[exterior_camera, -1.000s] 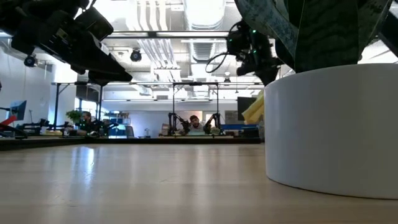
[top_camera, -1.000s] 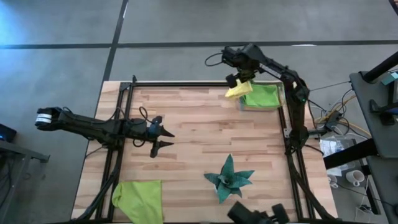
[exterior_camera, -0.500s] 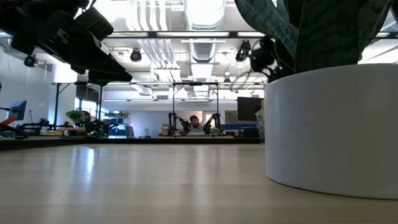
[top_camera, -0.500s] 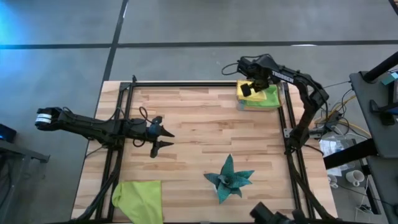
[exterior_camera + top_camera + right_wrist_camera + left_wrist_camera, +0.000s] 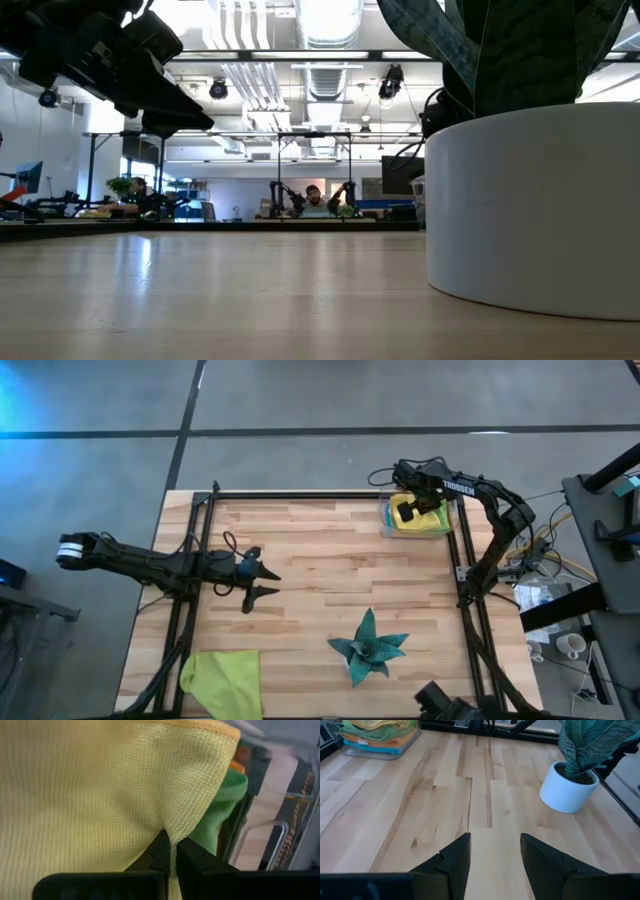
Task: Fold microfiber towels
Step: Put the yellow microfiber cloth into the transparent bin
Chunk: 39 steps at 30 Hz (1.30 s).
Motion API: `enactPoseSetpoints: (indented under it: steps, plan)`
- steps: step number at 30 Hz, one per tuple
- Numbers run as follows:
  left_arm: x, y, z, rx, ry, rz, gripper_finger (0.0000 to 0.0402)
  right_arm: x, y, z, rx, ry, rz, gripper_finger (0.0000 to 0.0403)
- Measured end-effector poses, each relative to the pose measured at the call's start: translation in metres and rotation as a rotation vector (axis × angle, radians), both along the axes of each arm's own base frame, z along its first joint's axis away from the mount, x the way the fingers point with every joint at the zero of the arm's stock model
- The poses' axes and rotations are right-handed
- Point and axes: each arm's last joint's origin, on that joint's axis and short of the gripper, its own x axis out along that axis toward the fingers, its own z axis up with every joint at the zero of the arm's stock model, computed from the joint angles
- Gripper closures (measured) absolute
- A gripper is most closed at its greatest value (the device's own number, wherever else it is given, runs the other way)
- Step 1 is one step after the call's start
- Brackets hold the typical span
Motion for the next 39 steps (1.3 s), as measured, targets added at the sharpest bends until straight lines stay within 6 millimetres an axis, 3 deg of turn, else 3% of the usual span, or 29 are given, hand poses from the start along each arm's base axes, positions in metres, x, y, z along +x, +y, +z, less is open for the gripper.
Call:
enactPoseSetpoints:
  steps: [6, 10, 15, 18, 22, 25, 29, 39]
  plan:
    - [0.000, 0.000, 0.000, 0.000, -0.003, 0.000, 0.0245, -0.007, 0.006, 0.000, 0.061, 0.052, -0.040, 0.0378]
    - [0.000, 0.000, 0.000, 0.000, -0.003, 0.000, 0.0245, -0.013, 0.008, 0.003, 0.094, 0.100, -0.059, 0.0332]
    - [0.000, 0.000, 0.000, 0.001, -0.003, 0.000, 0.0245, -0.015, 0.006, 0.025, -0.065, 0.111, -0.049, 0.0273]
    - [0.000, 0.000, 0.000, 0.001, -0.003, 0.000, 0.0245, -0.016, 0.009, 0.045, -0.133, 0.064, -0.021, 0.0246]
    - [0.000, 0.000, 0.000, 0.001, -0.003, 0.000, 0.0245, -0.015, 0.018, 0.060, -0.090, -0.174, -0.010, 0.0234]
    - [0.000, 0.000, 0.001, 0.001, -0.007, 0.000, 0.0245, -0.014, 0.023, 0.058, -0.047, -0.277, -0.025, 0.0241]
    - [0.001, 0.000, 0.001, 0.001, -0.011, -0.001, 0.0245, -0.020, 0.025, 0.044, -0.021, -0.236, -0.074, 0.0261]
    - [0.001, 0.000, 0.002, 0.000, -0.018, -0.001, 0.0245, -0.023, -0.001, 0.018, -0.208, -0.199, -0.131, 0.0267]
